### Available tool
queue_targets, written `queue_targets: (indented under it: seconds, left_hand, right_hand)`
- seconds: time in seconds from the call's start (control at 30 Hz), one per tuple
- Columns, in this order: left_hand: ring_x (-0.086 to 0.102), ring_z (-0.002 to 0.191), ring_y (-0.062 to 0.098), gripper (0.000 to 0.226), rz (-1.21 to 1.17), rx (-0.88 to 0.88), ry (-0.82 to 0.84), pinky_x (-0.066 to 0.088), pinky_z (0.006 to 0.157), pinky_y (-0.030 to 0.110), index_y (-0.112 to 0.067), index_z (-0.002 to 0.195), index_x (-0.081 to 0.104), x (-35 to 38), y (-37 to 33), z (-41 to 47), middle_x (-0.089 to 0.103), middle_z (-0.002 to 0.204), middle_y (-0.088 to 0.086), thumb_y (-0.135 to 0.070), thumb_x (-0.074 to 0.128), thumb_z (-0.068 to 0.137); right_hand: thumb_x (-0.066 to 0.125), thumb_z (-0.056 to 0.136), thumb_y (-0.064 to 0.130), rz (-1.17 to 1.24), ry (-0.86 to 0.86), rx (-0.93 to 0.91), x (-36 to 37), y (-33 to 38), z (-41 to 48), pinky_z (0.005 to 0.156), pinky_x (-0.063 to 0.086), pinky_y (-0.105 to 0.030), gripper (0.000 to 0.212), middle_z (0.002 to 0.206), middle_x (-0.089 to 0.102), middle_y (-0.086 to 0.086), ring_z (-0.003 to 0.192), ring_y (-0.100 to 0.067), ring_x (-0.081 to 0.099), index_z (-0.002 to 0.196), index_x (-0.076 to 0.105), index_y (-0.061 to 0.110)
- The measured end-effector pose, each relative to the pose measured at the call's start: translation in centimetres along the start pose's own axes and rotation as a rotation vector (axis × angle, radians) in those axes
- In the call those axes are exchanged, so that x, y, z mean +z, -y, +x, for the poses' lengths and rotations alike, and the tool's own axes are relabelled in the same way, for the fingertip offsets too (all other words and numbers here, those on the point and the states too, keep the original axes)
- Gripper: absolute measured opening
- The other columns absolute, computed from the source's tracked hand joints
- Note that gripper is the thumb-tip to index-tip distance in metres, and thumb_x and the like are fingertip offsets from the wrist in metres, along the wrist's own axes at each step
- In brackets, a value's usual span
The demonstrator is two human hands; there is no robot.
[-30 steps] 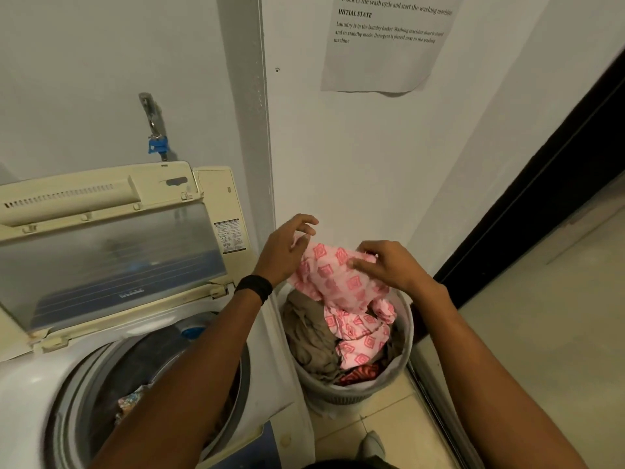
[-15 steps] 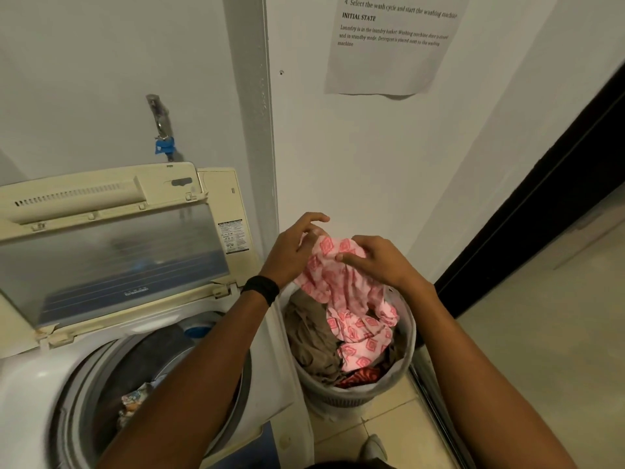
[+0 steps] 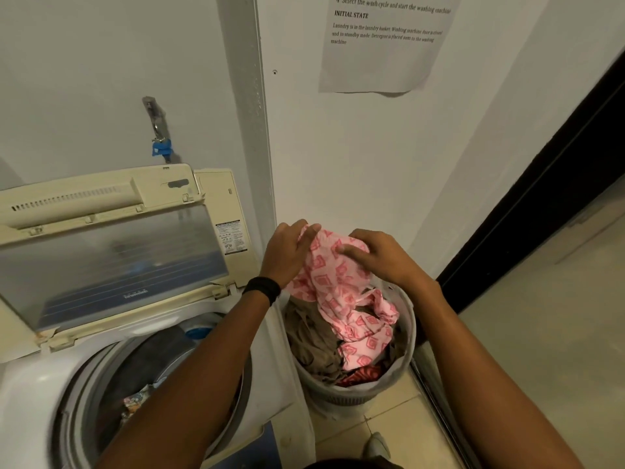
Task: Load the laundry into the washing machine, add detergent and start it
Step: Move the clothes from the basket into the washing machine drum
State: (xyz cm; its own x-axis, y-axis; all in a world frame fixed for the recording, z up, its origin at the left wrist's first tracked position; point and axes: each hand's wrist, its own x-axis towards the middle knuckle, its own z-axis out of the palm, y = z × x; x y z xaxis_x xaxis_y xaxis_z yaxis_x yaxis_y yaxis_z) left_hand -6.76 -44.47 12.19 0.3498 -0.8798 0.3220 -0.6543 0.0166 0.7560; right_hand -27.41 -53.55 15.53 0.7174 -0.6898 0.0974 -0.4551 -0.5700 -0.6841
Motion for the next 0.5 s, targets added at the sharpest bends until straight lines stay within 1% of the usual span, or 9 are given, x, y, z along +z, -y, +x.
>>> queue_targets:
  seconds: [0.07, 0.13, 0.2, 0.27, 0.3, 0.37, 0.43, 0.47, 0.5]
  left_hand:
    - [0.054, 0.083, 0.024, 0.051, -0.026, -0.037, -0.013, 0.040, 0.069, 0.026, -0.023, 0.087, 0.049, -0.1, 0.2, 0.1, 0.055, 0.083, 0.010, -0.067, 0.030, 0.100]
    - [0.055, 0.079, 0.025, 0.045, -0.075, -0.059, -0.025, 0.043, 0.069, 0.035, -0.019, 0.088, 0.048, 0.2, 0.0, 0.1, 0.056, 0.080, 0.008, -0.060, 0.033, 0.100]
    - [0.054, 0.073, 0.020, 0.035, -0.156, -0.080, -0.026, 0.045, 0.066, 0.038, -0.016, 0.091, 0.047, 0.7, -0.4, 0.1, 0.054, 0.077, 0.002, -0.048, 0.037, 0.101]
    - [0.056, 0.074, 0.016, 0.024, -0.233, -0.079, -0.020, 0.049, 0.068, 0.040, -0.015, 0.101, 0.050, 1.1, -1.2, 0.3, 0.056, 0.083, -0.003, -0.036, 0.039, 0.101]
    - [0.059, 0.079, 0.014, 0.023, -0.269, -0.067, -0.007, 0.050, 0.072, 0.037, -0.016, 0.107, 0.053, 1.2, -1.8, 0.4, 0.060, 0.090, -0.003, -0.033, 0.039, 0.102]
    - [0.064, 0.097, 0.009, 0.030, -0.354, -0.043, 0.050, 0.051, 0.082, 0.027, -0.018, 0.119, 0.057, 1.6, -3.0, 0.4, 0.066, 0.108, -0.004, -0.035, 0.037, 0.104]
    - [0.064, 0.112, 0.006, 0.039, -0.423, -0.024, 0.093, 0.051, 0.093, 0.019, -0.018, 0.129, 0.059, 2.1, -3.9, 0.4, 0.067, 0.123, -0.003, -0.042, 0.038, 0.106]
    - [0.063, 0.114, 0.005, 0.041, -0.437, -0.025, 0.101, 0.050, 0.094, 0.016, -0.017, 0.130, 0.059, 2.3, -4.2, 0.3, 0.067, 0.125, -0.003, -0.045, 0.041, 0.105]
    - [0.064, 0.112, 0.003, 0.041, -0.439, -0.032, 0.105, 0.050, 0.092, 0.014, -0.016, 0.129, 0.059, 2.3, -4.3, 0.3, 0.067, 0.123, -0.003, -0.045, 0.045, 0.104]
  right_hand:
    - [0.063, 0.099, 0.045, 0.110, -0.077, 0.006, -0.7, -0.2, -0.4, 0.076, 0.053, -0.030, 0.020, 0.091, 0.072, 0.015, 0.086, -0.004, 0.067, 0.096, 0.072, 0.028]
    - [0.067, 0.099, 0.039, 0.175, -0.174, 0.019, -1.0, 0.0, -0.3, 0.080, 0.057, -0.036, 0.016, 0.098, 0.074, 0.014, 0.092, -0.008, 0.068, 0.103, 0.074, 0.026]
    - [0.072, 0.095, 0.035, 0.241, -0.261, 0.032, -0.8, 0.7, -0.1, 0.081, 0.059, -0.037, 0.014, 0.098, 0.074, 0.013, 0.092, -0.009, 0.069, 0.102, 0.075, 0.024]
    - [0.078, 0.090, 0.032, 0.323, -0.337, 0.033, -0.4, 1.5, 0.3, 0.080, 0.059, -0.034, 0.014, 0.096, 0.074, 0.012, 0.091, -0.010, 0.069, 0.098, 0.075, 0.021]
    - [0.081, 0.088, 0.031, 0.350, -0.361, 0.037, 0.1, 2.0, 0.4, 0.080, 0.058, -0.033, 0.016, 0.095, 0.074, 0.011, 0.089, -0.010, 0.069, 0.097, 0.074, 0.020]
    - [0.082, 0.086, 0.029, 0.388, -0.399, 0.065, 1.1, 3.0, 0.7, 0.076, 0.058, -0.033, 0.018, 0.092, 0.074, 0.007, 0.085, -0.013, 0.069, 0.095, 0.073, 0.017]
    - [0.081, 0.086, 0.029, 0.428, -0.439, 0.105, 1.9, 3.8, 0.8, 0.072, 0.057, -0.038, 0.017, 0.088, 0.074, 0.002, 0.081, -0.021, 0.069, 0.094, 0.074, 0.016]
    - [0.080, 0.087, 0.030, 0.433, -0.444, 0.120, 2.1, 4.0, 0.8, 0.073, 0.057, -0.040, 0.016, 0.087, 0.075, 0.001, 0.081, -0.024, 0.069, 0.094, 0.075, 0.017]
    - [0.079, 0.089, 0.029, 0.426, -0.430, 0.116, 2.2, 4.0, 0.7, 0.075, 0.057, -0.041, 0.014, 0.088, 0.076, 0.003, 0.082, -0.023, 0.070, 0.097, 0.077, 0.018]
